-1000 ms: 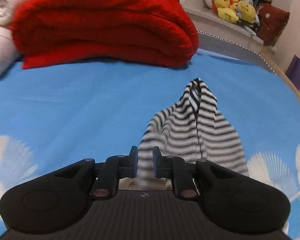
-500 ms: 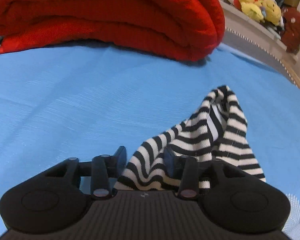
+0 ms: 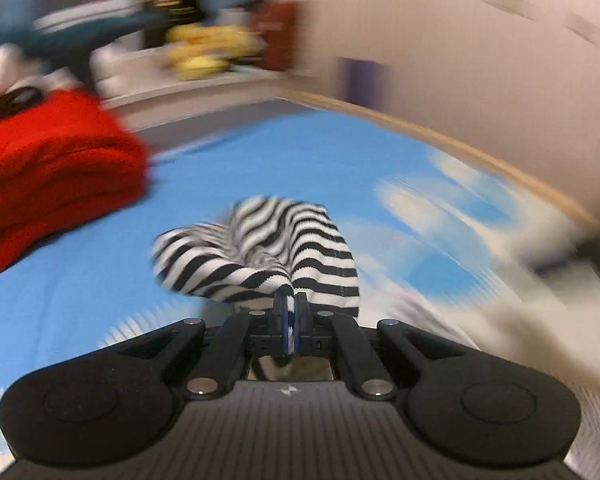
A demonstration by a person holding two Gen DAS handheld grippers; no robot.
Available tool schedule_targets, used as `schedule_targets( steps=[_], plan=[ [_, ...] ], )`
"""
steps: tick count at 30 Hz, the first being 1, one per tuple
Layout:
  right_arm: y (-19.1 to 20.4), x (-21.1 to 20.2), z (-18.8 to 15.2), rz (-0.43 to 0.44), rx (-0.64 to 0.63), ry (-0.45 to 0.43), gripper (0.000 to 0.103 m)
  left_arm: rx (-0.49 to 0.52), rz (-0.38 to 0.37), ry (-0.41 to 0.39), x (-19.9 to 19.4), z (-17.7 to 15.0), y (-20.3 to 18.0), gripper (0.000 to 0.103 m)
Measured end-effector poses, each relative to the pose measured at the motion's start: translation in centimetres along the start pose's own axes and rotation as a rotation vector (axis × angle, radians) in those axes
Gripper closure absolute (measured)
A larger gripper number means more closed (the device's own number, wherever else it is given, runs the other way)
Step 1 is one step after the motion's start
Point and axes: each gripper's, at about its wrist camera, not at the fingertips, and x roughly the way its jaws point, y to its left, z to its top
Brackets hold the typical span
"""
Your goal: Fold small clothes
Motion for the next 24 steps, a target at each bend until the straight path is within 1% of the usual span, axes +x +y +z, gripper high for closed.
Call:
schedule_targets(
  steps=[1,2,3,4,5,6,7,8,9,10,11,12,13,14,15,16,17,19,21,22,23,24],
  plan=[
    [0.0,-0.5,0.3,0.017,0.027,-0.011,0.055,0.063,-0.06,0.051,-2.9,-2.1,-2.7,0.101],
    [-0.1,-1.1,0.5,0.03,0.05,-0.022,0.055,0.109,-0.1,0.106,-4.9,-4.0,-4.6,0.1],
    [-0.1,-1.8,0.7,0.046,0.074,-0.039,0.055,0.14,-0.122,0.168,-6.8,-5.8,-6.2,0.099],
    [0.0,-2.5,0.9,0.06,0.092,-0.057,0.055,0.135,-0.122,0.221,-8.5,-7.5,-7.4,0.097],
    [0.2,-3.1,1.0,0.073,0.106,-0.072,0.055,0.092,-0.12,0.243,-9.8,-8.6,-7.7,0.097],
    [0.4,-3.6,1.0,0.086,0.112,-0.081,0.055,0.014,-0.097,0.237,-11.2,-9.3,-7.5,0.097],
    [0.6,-3.9,0.9,0.107,0.117,-0.089,0.055,-0.072,-0.049,0.209,-12.3,-9.5,-6.9,0.096],
    [1.0,-4.2,0.7,0.132,0.125,-0.092,0.055,-0.174,0.01,0.181,-12.9,-9.5,-6.0,0.092],
    [1.3,-4.2,0.6,0.153,0.132,-0.087,0.055,-0.292,0.063,0.156,-13.3,-9.6,-4.9,0.091],
    [1.8,-4.1,0.3,0.179,0.14,-0.071,0.055,-0.449,0.118,0.129,-13.4,-10.2,-3.4,0.086],
    [2.3,-3.8,0.0,0.208,0.148,-0.047,0.055,-0.577,0.158,0.121,-12.9,-10.3,-1.8,0.08],
    [2.9,-3.4,-0.4,0.235,0.156,-0.021,0.055,-0.713,0.191,0.132,-11.9,-11.1,-0.5,0.079],
    [3.3,-3.1,-0.8,0.258,0.163,0.004,0.055,-0.823,0.203,0.178,-10.4,-11.7,0.2,0.079],
    [3.8,-2.6,-1.2,0.287,0.175,0.037,0.055,-0.883,0.206,0.236,-9.2,-12.4,0.8,0.079],
    [4.2,-2.0,-1.7,0.324,0.199,0.08,0.055,-0.901,0.206,0.283,-7.9,-12.9,1.0,0.079],
    [4.7,-1.3,-2.2,0.353,0.221,0.125,0.055,-0.902,0.208,0.312,-6.6,-13.1,1.0,0.074],
    [5.1,-0.7,-2.8,0.364,0.23,0.167,0.055,-0.918,0.212,0.344,-5.7,-13.6,1.1,0.07],
    [6.2,0.6,-3.9,0.353,0.213,0.234,0.055,-0.97,0.217,0.403,-3.8,-14.6,1.4,0.07],
    [6.6,1.8,-4.8,0.319,0.199,0.282,0.055,-1.003,0.187,0.452,-3.4,-16.2,1.6,0.07],
    [6.6,2.4,-5.2,0.306,0.204,0.307,0.055,-1.016,0.175,0.457,-2.9,-16.5,1.4,0.07],
    [6.6,2.9,-5.6,0.306,0.215,0.327,0.055,-1.017,0.168,0.454,-3.2,-16.9,1.1,0.07],
    [6.5,3.4,-5.9,0.316,0.235,0.349,0.055,-1.007,0.172,0.462,-2.7,-16.9,0.9,0.069]
  ],
)
